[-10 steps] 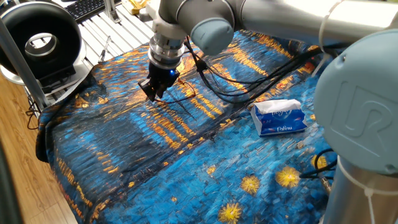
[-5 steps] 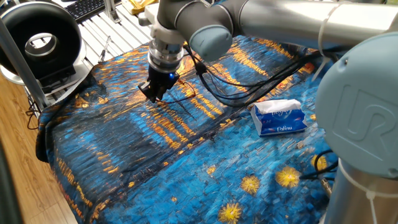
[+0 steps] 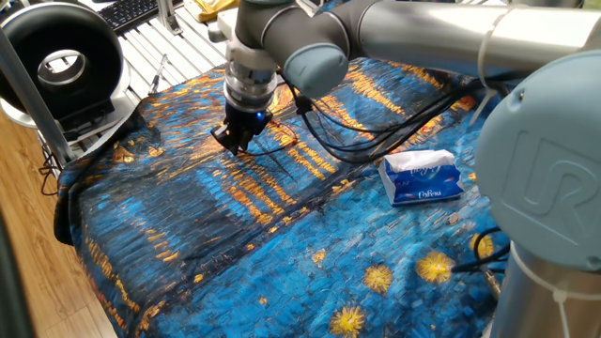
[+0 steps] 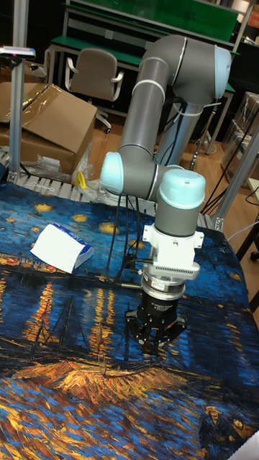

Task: Unfold the leg of the glasses (with one hand)

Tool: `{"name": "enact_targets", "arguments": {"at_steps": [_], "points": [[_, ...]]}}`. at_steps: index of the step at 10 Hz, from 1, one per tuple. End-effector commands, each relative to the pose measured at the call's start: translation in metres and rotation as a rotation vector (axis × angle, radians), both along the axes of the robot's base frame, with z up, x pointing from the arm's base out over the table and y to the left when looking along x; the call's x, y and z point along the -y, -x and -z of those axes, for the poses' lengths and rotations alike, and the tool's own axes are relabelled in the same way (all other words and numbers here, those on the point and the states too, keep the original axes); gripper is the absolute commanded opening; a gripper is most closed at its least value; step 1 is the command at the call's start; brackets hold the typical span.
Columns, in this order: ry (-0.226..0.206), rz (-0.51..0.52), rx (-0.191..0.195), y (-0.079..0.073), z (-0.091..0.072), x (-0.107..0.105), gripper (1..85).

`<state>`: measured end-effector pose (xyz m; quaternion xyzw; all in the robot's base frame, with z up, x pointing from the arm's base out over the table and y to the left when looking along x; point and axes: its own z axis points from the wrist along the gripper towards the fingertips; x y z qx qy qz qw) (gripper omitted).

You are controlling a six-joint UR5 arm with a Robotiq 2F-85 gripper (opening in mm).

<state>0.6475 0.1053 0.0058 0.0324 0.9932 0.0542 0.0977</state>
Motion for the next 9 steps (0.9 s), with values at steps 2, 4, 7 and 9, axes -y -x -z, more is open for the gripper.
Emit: {"name": "enact_targets", "arguments": {"at_steps": [2, 4, 7, 9], "points": [[0.032, 0.073, -0.003, -0.005, -0.002, 0.009, 16.0], [0.055, 0.093, -0.026, -0.004, -0.004, 0.016, 9.3], [0.084, 0.092, -0.057, -0.002, -0.009, 0.026, 1.0], [0.081, 0.073, -0.084, -0.008, -0.03, 0.036, 1.0]]}}
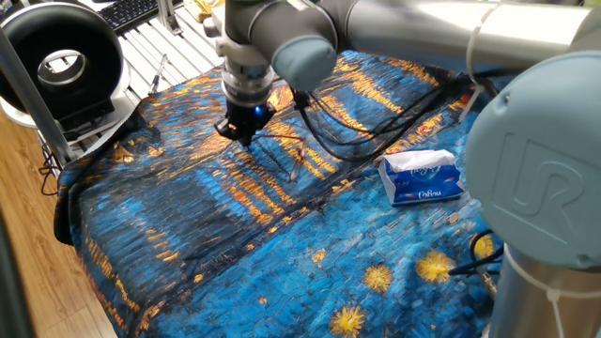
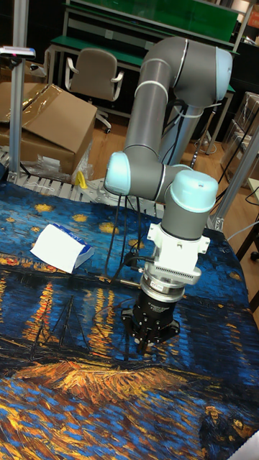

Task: Unfold the leg of the glasses (with one hand)

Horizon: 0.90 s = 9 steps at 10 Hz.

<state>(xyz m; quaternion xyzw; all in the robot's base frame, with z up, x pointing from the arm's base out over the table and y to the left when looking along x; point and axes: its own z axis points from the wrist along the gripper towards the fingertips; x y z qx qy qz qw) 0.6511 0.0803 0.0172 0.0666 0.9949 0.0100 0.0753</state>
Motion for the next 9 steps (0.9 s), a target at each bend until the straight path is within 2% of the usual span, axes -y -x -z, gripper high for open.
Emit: {"name": "enact_targets", "arguments": {"at_steps": [1, 2, 3, 4, 5, 7, 9], "points": [[-0.021, -0.005, -0.034, -0.008, -0.029, 0.012, 1.0], [-0.019, -0.022, -0.033, -0.011, -0.039, 0.019, 1.0], [-0.043, -0.031, -0.009, -0.019, -0.047, 0.017, 1.0], [-0.097, -0.038, 0.008, -0.022, -0.056, 0.006, 1.0], [-0.12, -0.05, 0.046, -0.028, -0.062, 0.0, 1.0], [-0.124, -0.086, 0.099, -0.037, -0.079, 0.003, 1.0], [-0.175, -0.11, 0.139, -0.039, -0.098, -0.004, 1.0]]}}
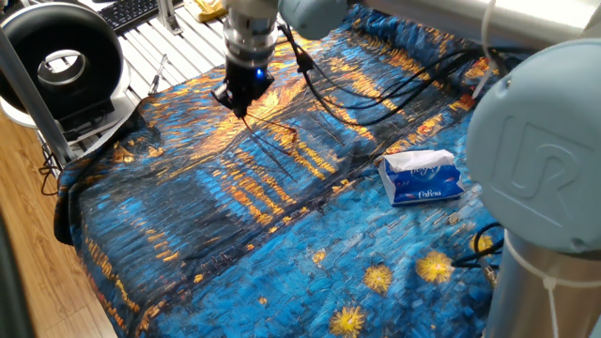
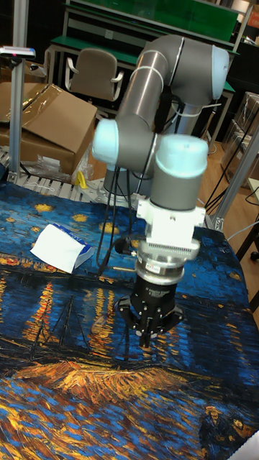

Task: Unfold the leg of the glasses (with one hand)

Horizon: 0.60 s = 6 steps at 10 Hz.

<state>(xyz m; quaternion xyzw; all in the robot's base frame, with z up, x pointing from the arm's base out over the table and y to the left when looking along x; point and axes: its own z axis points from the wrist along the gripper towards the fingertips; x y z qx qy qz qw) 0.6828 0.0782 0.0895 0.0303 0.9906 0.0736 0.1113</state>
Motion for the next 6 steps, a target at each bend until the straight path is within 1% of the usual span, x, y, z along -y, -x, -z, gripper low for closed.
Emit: {"name": "enact_targets", "arguments": {"at_steps": [1, 2, 3, 4, 5, 6], "points": [[-0.077, -0.054, 0.082, -0.005, -0.036, -0.011, 1.0], [-0.072, -0.077, 0.111, -0.006, -0.042, -0.011, 1.0], [-0.077, -0.096, 0.139, -0.009, -0.047, -0.012, 1.0], [-0.078, -0.118, 0.172, -0.016, -0.051, -0.014, 1.0], [-0.091, -0.139, 0.221, -0.026, -0.058, -0.018, 1.0], [-0.083, -0.164, 0.262, -0.033, -0.064, -0.017, 1.0]]}}
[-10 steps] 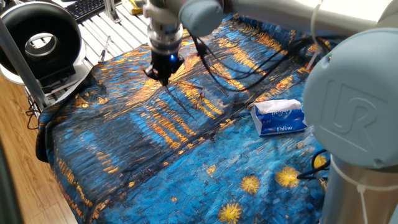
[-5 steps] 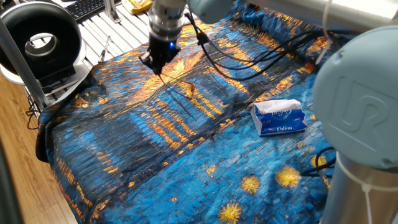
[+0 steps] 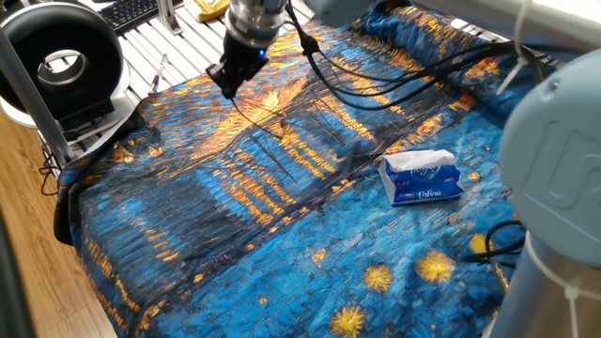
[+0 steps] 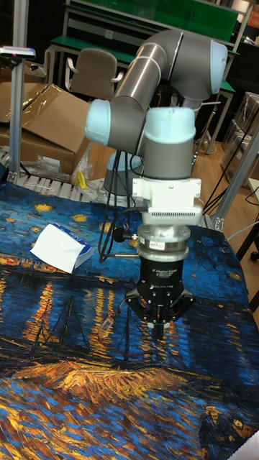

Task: Unfold the leg of the glasses (with one hand)

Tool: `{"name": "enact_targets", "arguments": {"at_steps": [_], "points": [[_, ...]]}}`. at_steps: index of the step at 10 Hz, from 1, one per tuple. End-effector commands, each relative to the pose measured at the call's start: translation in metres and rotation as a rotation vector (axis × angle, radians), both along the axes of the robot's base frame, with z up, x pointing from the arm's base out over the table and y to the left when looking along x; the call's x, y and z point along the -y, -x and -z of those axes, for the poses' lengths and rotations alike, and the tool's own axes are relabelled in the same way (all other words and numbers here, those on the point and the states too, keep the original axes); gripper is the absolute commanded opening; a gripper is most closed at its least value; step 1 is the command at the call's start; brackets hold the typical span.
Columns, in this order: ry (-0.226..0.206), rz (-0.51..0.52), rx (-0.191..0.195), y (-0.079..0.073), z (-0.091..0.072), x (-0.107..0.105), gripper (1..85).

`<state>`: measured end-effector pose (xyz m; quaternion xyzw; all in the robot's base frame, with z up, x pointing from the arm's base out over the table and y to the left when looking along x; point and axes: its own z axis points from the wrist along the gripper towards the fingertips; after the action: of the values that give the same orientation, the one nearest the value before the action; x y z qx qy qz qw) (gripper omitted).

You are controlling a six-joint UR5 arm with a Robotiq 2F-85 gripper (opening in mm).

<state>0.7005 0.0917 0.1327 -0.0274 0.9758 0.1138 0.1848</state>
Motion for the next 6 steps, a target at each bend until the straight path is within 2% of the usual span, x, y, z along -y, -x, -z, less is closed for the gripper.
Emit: {"name": "enact_targets", "arguments": {"at_steps": [1, 4, 6], "points": [[-0.048, -0.06, 0.147, -0.02, -0.033, -0.008, 1.0], [-0.088, -0.079, 0.238, -0.033, -0.058, -0.009, 1.0], [-0.086, -0.098, 0.278, -0.036, -0.065, -0.008, 1.0]]}}
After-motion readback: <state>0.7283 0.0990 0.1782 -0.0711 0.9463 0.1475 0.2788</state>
